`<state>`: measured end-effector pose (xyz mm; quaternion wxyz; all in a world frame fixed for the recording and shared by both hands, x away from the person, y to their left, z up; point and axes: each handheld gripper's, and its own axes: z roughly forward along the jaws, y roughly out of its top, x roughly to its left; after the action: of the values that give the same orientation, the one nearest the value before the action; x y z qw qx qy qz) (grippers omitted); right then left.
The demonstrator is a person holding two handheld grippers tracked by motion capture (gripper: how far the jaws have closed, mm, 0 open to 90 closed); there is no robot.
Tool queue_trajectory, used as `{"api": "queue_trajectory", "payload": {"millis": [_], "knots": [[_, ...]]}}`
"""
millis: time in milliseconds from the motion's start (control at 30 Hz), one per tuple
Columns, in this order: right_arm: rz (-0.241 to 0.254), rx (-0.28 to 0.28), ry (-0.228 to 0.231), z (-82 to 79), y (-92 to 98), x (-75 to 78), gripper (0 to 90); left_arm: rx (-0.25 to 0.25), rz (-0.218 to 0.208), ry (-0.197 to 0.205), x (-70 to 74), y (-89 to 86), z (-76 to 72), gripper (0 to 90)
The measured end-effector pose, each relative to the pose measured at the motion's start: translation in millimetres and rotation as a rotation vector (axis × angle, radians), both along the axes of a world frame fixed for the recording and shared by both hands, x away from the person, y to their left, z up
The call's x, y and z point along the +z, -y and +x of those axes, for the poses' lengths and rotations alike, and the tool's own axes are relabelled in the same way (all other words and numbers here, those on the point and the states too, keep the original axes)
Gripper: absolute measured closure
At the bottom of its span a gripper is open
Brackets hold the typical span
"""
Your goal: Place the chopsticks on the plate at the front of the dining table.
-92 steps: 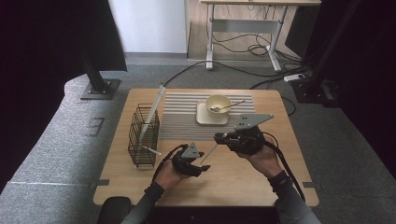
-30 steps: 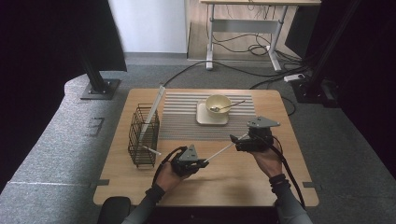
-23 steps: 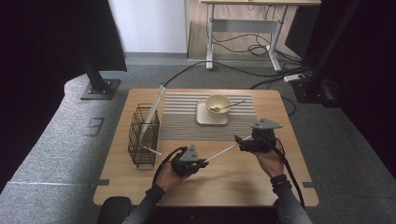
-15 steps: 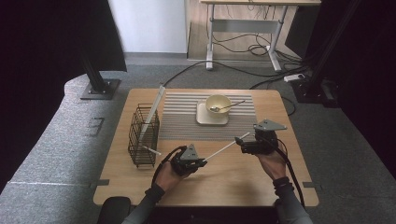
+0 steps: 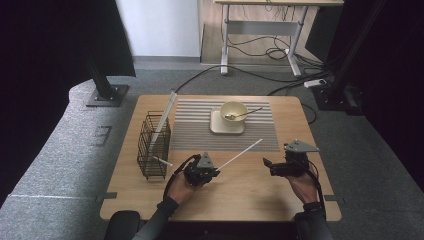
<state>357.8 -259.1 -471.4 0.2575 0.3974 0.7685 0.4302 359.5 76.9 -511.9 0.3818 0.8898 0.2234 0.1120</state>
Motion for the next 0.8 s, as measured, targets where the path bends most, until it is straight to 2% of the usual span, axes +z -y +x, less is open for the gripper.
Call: {"api": "queue_trajectory", "payload": {"millis": [200, 400, 467, 633, 700, 733, 800], "knots": [[-0.016, -0.016, -0.032, -2.3, 14.2, -25.4, 0.0, 0.015, 0.018, -0.011, -4.7, 8.6, 4.5, 85.1], [-0.045, -0.025, -0.061, -1.6, 21.8, -39.6, 0.0, 0.026, 0.031, -0.010, -4.7, 17.0, 9.2, 85.1], [-0.056, -0.040, -0.076, -0.2, 26.4, -49.5, 0.0, 0.035, 0.044, -0.010, -4.0, 20.0, 13.0, 85.1], [-0.078, -0.044, -0.111, 2.3, 28.4, -62.8, 0.0, 0.053, 0.048, -0.012, -0.8, 22.4, 19.1, 85.2], [-0.093, -0.044, -0.122, 4.0, 28.4, -69.5, 0.0, 0.067, 0.051, -0.011, 1.0, 23.3, 22.5, 85.1], [-0.112, -0.039, -0.143, 5.7, 27.6, -75.8, 0.0, 0.077, 0.051, -0.013, 1.9, 24.0, 25.3, 85.1], [-0.119, -0.036, -0.148, 6.2, 27.5, -77.4, 0.0, 0.083, 0.051, -0.012, 2.3, 24.4, 26.8, 85.2]]}}
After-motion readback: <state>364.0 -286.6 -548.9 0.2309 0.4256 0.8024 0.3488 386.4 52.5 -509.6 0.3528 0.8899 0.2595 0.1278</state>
